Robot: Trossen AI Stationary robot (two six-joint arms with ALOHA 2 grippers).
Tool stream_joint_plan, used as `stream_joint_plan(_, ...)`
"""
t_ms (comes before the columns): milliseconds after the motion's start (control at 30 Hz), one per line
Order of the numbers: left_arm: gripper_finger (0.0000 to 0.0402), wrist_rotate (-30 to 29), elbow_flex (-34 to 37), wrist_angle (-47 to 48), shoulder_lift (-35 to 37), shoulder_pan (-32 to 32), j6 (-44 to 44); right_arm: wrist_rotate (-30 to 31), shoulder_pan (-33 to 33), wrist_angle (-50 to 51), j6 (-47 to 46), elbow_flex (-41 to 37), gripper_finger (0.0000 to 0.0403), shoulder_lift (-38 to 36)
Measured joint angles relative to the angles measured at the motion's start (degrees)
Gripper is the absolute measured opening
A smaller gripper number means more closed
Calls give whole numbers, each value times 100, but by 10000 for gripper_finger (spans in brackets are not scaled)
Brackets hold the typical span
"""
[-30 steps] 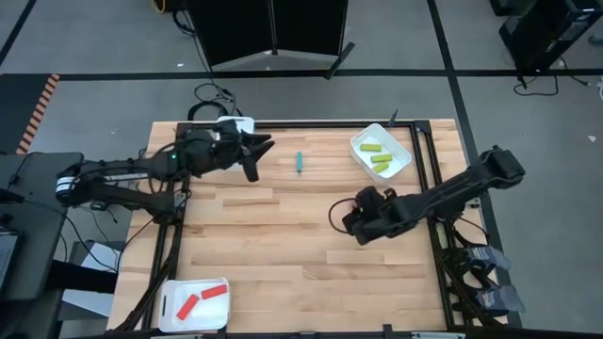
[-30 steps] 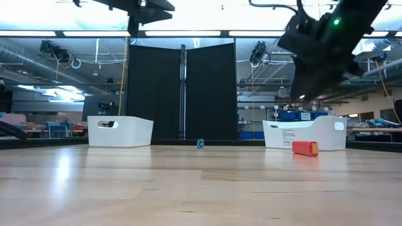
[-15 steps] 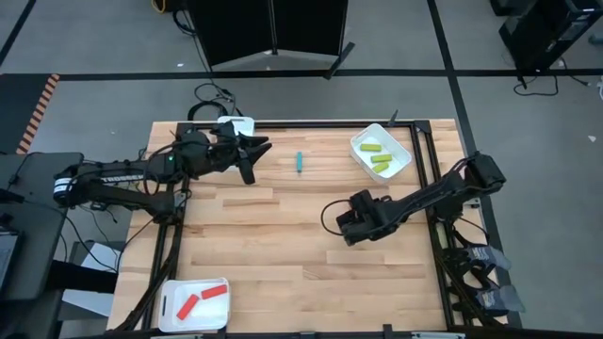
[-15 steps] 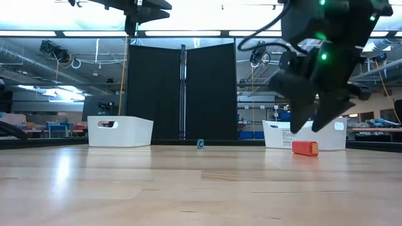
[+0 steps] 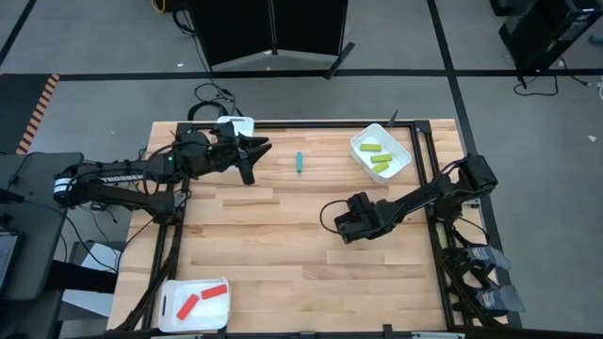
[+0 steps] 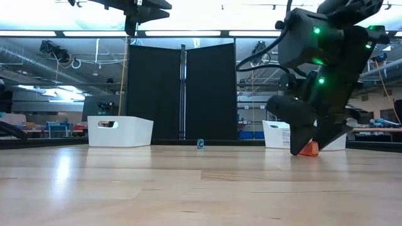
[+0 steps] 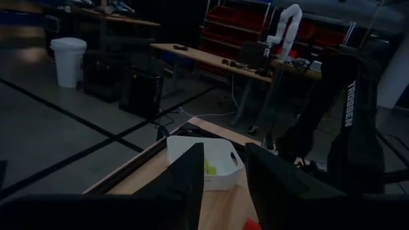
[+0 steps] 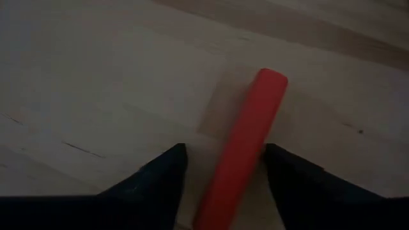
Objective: Sort blocks
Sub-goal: Put the red block into the bottom left white bin
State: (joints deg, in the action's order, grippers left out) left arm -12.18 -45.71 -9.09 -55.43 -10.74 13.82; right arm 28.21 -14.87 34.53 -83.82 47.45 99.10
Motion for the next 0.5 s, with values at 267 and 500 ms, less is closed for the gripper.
stream_joint_plan(267,120,372,0,-3,83,0,131,91,-52,-45,3,-8,75,-1)
stream_joint_plan(500,120,800,0,-62,436,2,299,222,-65,-867,940,0,70,-30)
